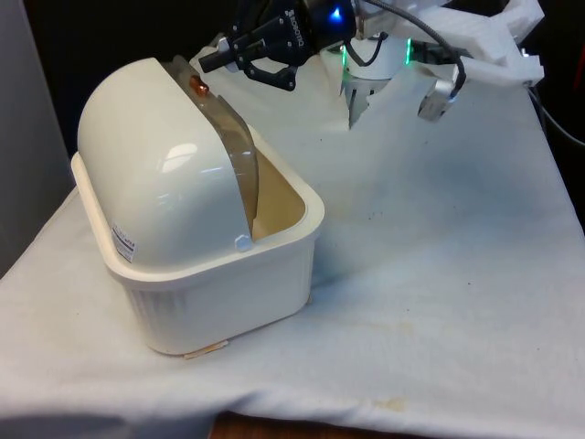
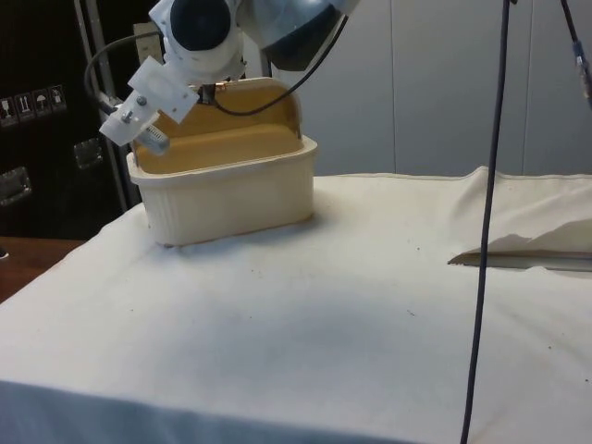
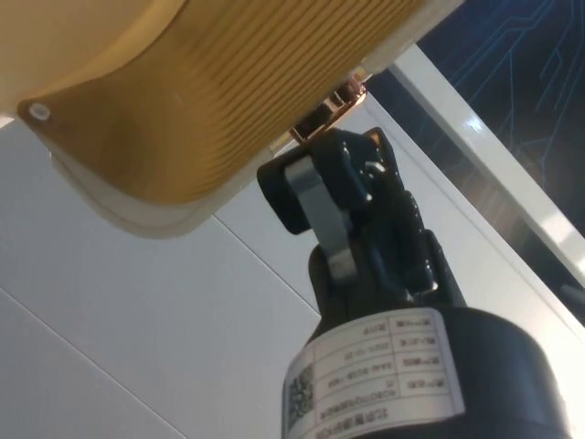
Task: Open the lid, then close it.
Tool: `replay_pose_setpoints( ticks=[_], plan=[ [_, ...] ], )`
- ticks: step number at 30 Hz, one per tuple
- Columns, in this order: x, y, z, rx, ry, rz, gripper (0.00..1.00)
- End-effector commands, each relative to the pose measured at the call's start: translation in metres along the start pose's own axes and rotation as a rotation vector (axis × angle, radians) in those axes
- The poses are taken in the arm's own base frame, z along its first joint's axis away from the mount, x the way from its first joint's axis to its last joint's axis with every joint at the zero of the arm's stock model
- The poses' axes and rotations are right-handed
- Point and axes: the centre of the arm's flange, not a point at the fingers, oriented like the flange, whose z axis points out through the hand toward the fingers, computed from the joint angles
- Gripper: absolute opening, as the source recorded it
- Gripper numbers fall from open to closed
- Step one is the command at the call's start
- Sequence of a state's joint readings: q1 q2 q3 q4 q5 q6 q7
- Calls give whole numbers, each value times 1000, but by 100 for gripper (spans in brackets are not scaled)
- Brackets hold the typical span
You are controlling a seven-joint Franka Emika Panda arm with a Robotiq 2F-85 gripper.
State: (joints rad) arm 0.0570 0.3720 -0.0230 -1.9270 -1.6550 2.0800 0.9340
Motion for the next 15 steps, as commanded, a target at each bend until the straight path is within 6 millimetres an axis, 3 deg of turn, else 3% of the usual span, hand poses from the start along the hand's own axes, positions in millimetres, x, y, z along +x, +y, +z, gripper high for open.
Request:
replay_pose_setpoints(
  ticks=[1,10,15],
  plan=[
    [0,1,-1,0,1,2,0],
    [-1,2,-1,-2,-1,27,0],
    [-1,19,-7,1,-5,51,0]
  ],
)
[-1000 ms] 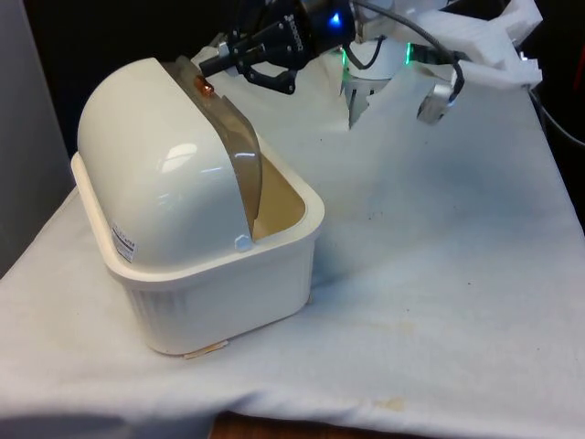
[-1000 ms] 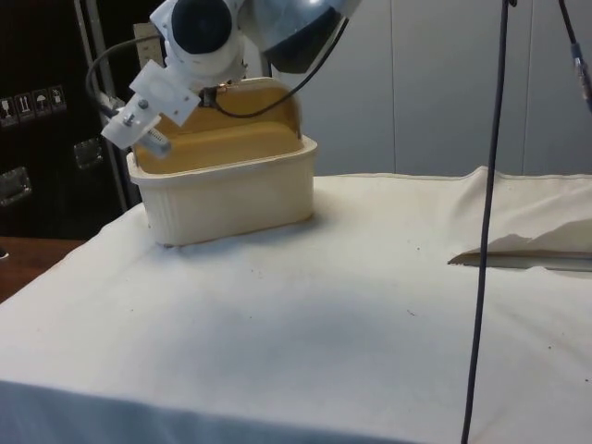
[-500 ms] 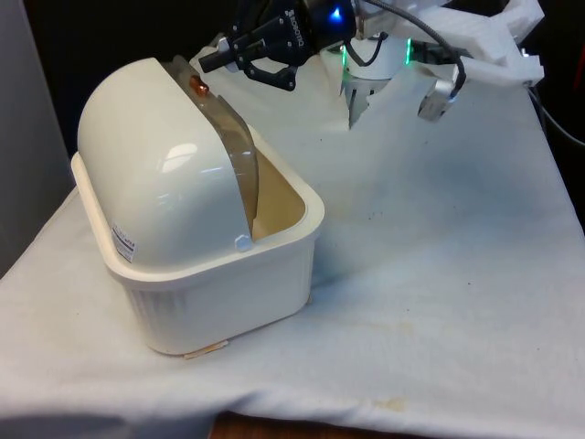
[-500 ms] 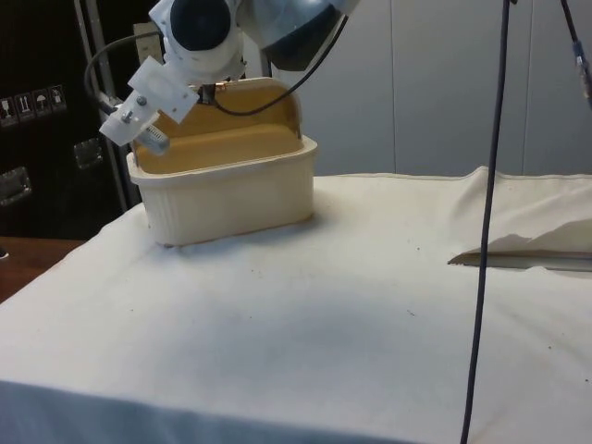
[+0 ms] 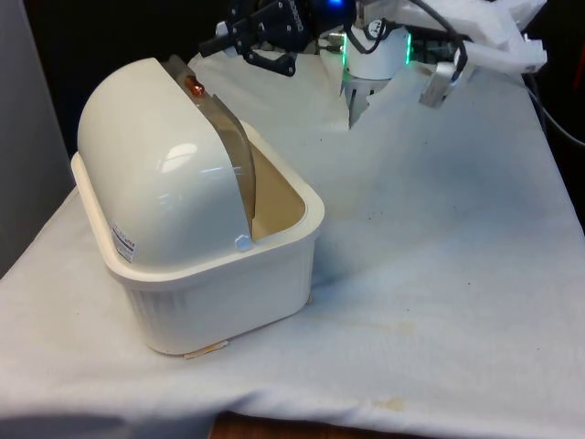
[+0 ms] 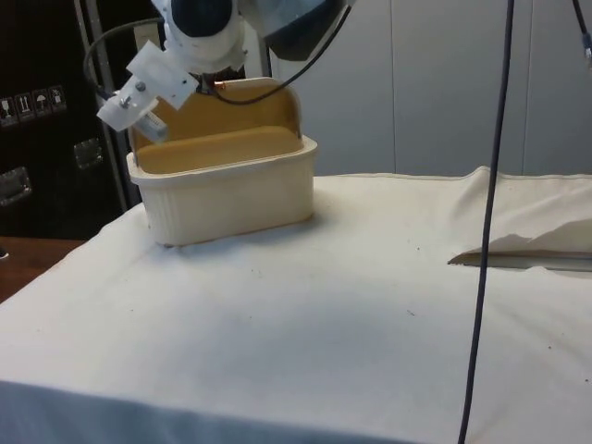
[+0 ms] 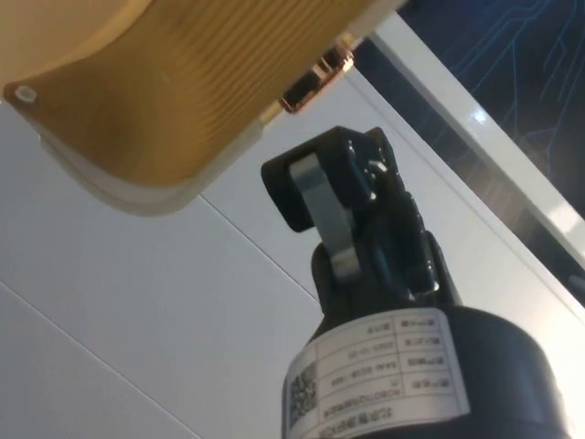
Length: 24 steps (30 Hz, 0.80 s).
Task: Open the lid, then close it.
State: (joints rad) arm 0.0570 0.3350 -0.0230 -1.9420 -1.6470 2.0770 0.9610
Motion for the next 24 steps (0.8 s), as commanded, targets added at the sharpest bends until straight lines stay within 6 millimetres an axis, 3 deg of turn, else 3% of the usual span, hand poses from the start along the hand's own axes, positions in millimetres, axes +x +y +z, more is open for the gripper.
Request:
replay_pose_setpoints(
  ticks=[1,13,24],
  plan=[
    [0,6,-3,6,-6,4,0],
    [5,26,-9,25,-21,64,0],
    [5,28,-11,61,-52,131,0]
  ],
)
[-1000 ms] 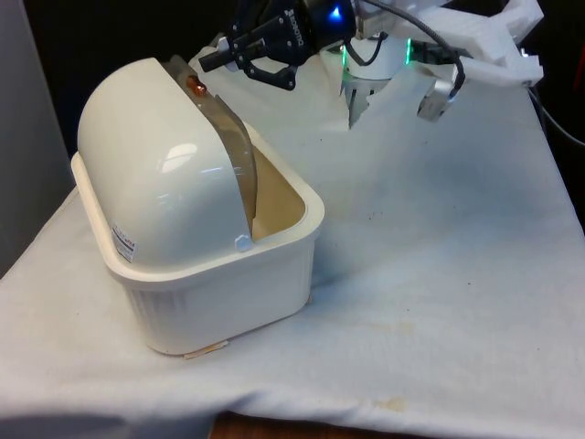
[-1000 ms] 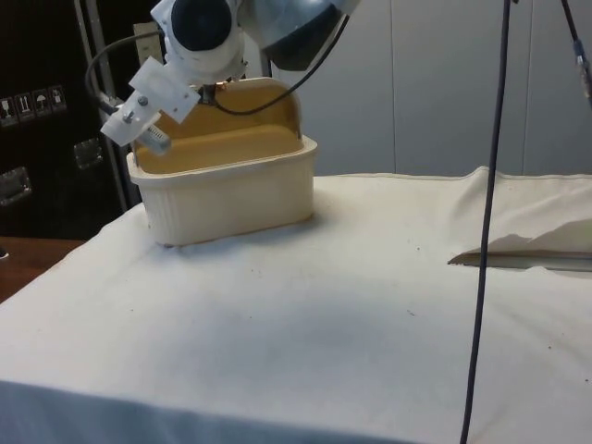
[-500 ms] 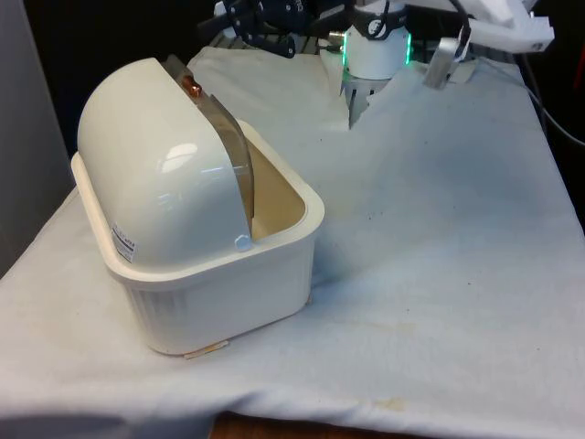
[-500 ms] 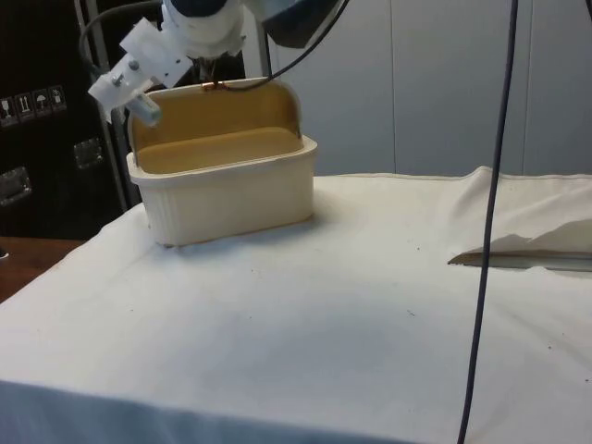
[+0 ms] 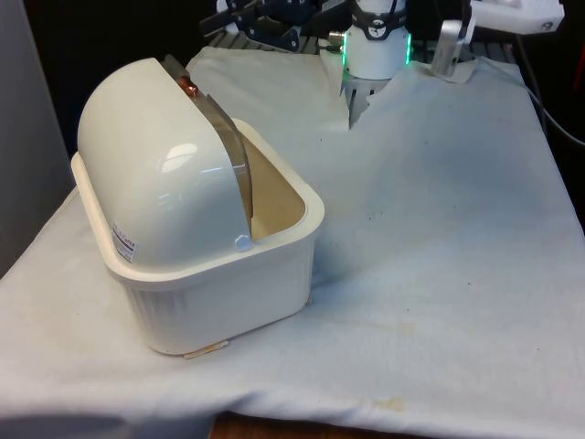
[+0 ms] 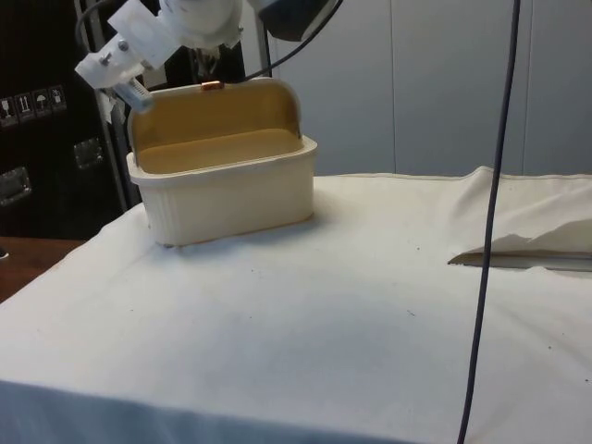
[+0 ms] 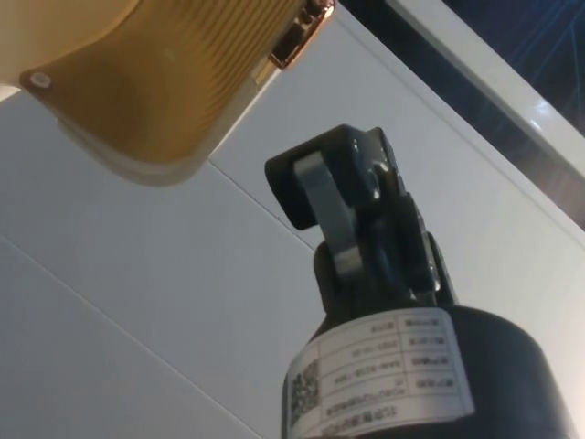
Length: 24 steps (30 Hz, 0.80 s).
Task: Open the lid, then close it.
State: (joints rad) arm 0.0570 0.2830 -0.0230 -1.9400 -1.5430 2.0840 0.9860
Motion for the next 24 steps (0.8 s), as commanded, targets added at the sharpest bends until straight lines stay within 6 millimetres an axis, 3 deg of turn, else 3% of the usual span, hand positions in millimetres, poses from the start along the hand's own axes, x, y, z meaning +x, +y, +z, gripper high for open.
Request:
replay_pose_setpoints(
  ticks=[1,24],
  plan=[
    [0,0,-1,21,-6,14,0],
    [15,8,0,76,-47,155,0]
  ],
)
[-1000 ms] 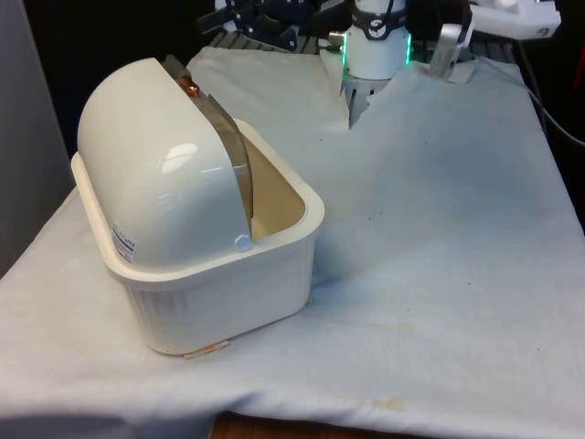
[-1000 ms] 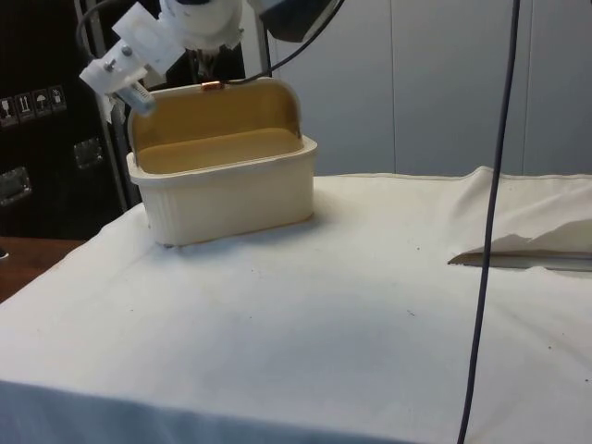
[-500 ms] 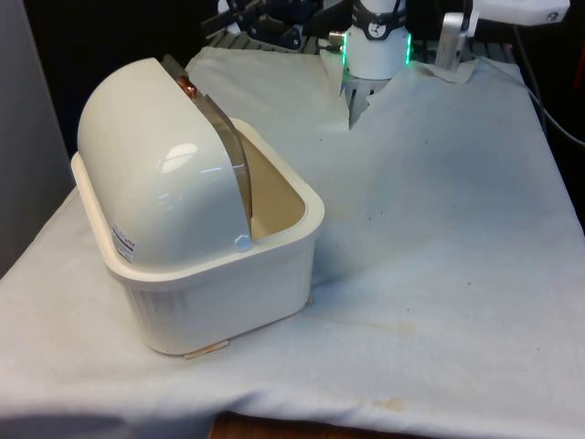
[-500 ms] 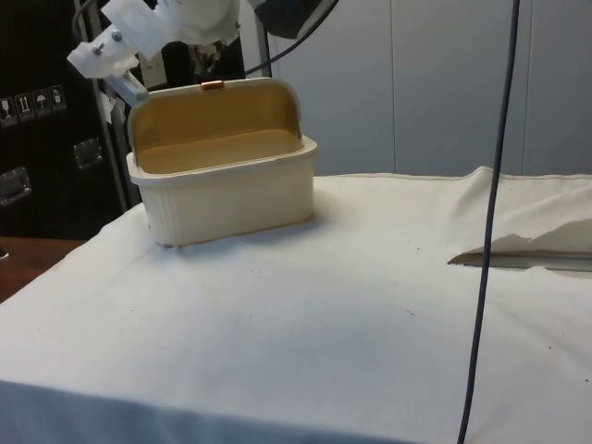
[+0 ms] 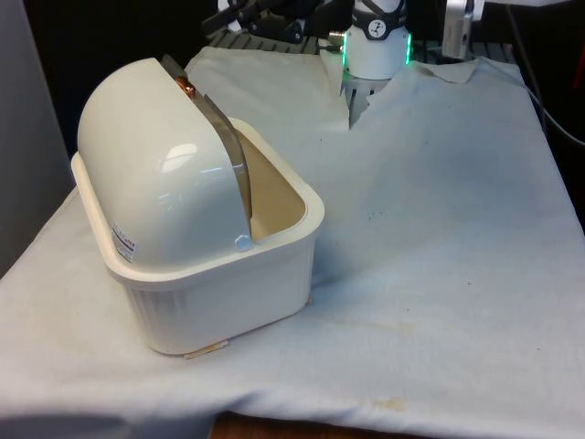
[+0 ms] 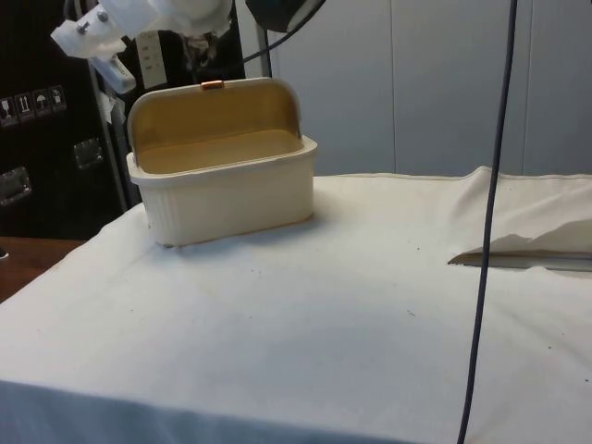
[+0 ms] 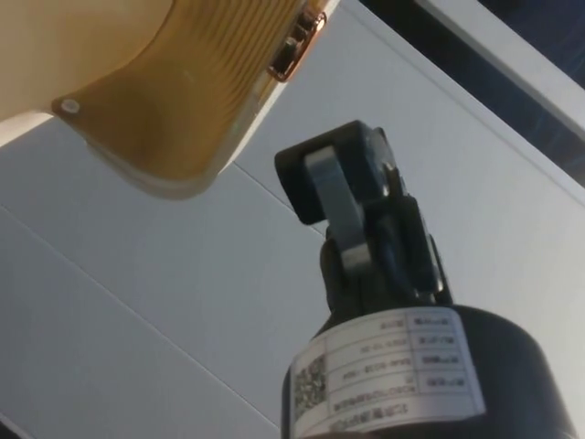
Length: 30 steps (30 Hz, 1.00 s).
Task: Open the lid, then close it.
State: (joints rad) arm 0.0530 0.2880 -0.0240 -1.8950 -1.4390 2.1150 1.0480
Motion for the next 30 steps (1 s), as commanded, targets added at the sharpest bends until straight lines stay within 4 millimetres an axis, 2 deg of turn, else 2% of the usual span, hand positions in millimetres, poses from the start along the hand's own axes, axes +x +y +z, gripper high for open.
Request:
replay_pose_setpoints(
  ticks=[1,30],
  plan=[
    [2,0,1,16,-5,12,0],
    [17,7,9,58,-77,213,0]
  ],
)
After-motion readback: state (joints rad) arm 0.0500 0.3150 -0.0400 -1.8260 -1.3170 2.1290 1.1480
